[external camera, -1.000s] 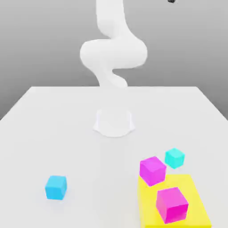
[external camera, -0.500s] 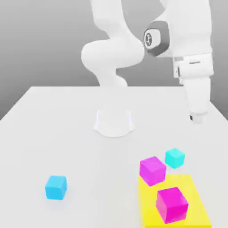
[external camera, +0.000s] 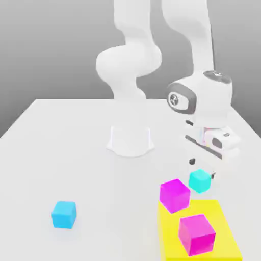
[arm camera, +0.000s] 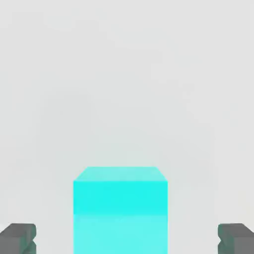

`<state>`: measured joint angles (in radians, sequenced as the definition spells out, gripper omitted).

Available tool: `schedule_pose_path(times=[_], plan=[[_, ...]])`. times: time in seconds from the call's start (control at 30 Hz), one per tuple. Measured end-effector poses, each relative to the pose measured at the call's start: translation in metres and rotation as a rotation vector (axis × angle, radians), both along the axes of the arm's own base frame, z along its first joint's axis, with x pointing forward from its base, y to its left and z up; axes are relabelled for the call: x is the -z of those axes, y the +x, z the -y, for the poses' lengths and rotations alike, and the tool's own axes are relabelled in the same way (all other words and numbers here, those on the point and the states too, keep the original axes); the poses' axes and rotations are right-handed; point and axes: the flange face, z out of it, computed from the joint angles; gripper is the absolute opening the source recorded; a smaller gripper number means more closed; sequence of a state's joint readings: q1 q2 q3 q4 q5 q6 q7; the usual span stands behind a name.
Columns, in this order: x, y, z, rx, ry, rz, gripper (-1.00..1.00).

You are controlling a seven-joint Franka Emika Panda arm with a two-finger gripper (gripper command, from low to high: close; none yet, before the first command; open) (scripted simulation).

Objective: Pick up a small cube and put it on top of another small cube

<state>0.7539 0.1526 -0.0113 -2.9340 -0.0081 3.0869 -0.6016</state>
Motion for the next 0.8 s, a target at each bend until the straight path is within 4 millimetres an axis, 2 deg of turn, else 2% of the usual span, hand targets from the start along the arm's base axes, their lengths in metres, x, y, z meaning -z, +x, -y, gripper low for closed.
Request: schedule_pose_path(times=[0.07,0.1,0.33,0.6,0.67,0.8], plan=[[0.016,-0.001,0.001,0.000,0.001,-0.001,0.00],[0.020,-0.001,0.001,0.000,0.001,-0.001,-1.00],[0.020,-0.002,0.001,0.000,0.000,-0.003,-1.00],[-0.037,-0.001,0.001,0.000,-0.001,-0.002,-1.00],[-0.048,0.016,0.001,0.033,0.002,-0.006,-1.00],[-0.068,0.073,0.003,0.126,0.008,-0.016,-1.00]])
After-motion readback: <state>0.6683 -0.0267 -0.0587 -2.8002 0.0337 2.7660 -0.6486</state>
